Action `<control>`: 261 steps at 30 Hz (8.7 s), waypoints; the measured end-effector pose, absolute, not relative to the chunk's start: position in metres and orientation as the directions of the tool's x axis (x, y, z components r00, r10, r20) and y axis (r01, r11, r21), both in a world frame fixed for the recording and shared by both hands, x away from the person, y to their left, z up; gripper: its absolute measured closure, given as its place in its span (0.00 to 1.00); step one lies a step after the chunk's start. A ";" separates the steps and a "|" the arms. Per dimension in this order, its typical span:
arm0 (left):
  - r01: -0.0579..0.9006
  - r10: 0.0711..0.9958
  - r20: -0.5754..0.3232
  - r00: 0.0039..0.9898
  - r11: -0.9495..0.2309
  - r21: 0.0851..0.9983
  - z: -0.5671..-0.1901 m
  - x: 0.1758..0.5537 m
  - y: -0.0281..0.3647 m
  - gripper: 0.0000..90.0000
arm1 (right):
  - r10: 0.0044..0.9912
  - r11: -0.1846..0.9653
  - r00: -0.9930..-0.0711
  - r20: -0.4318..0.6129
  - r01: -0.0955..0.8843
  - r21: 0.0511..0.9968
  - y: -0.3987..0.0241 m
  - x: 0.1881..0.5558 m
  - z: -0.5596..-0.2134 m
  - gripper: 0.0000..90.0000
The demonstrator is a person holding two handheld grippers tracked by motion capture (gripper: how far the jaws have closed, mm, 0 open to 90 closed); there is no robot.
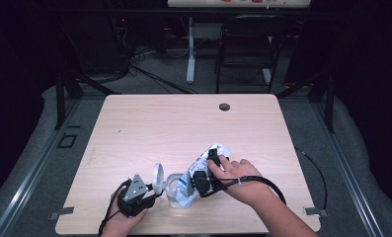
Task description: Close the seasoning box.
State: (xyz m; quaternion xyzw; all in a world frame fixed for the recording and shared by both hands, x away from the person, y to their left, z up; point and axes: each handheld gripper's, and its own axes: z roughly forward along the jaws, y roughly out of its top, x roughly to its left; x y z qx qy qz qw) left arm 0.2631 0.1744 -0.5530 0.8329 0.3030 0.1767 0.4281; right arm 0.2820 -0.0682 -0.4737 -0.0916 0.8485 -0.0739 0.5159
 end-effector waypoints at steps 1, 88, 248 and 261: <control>0.354 0.655 0.035 0.754 -0.451 0.819 -0.553 0.263 0.175 0.78 | -0.232 0.972 -0.451 -0.862 -0.081 -0.219 -0.068 0.282 -0.474 0.67; 0.355 0.655 0.037 0.755 -0.455 0.816 -0.553 0.263 0.174 0.78 | -0.275 0.961 -0.424 -0.863 -0.128 -0.244 -0.066 0.276 -0.470 0.77; 0.355 0.656 0.035 0.754 -0.451 0.819 -0.553 0.264 0.174 0.79 | -0.340 0.940 -0.363 -0.867 -0.169 -0.298 -0.065 0.271 -0.461 0.87; 0.353 0.656 0.038 0.754 -0.453 0.819 -0.553 0.264 0.174 0.79 | -0.355 0.934 -0.356 -0.864 -0.167 -0.315 -0.065 0.270 -0.461 0.87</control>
